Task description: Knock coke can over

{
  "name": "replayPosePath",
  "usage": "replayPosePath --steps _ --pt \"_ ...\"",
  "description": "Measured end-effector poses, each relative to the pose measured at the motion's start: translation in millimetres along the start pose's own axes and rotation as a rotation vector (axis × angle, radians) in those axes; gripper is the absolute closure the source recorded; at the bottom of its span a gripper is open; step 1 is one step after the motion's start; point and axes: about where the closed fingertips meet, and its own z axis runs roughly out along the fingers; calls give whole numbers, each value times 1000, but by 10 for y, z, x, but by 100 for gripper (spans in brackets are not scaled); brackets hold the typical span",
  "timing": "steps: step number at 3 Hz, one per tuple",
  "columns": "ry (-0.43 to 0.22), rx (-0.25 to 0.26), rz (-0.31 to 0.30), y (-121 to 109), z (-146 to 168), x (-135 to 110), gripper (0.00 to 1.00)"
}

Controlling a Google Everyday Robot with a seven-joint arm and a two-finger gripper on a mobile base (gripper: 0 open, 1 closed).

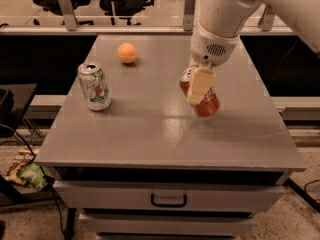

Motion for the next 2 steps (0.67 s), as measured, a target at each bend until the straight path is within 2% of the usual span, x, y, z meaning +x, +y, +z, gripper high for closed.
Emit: replayPosePath --steps 1,2 --pt "111 -4 -39 -160 132 -37 81" --pt "181 -1 -67 -309 204 -70 57"
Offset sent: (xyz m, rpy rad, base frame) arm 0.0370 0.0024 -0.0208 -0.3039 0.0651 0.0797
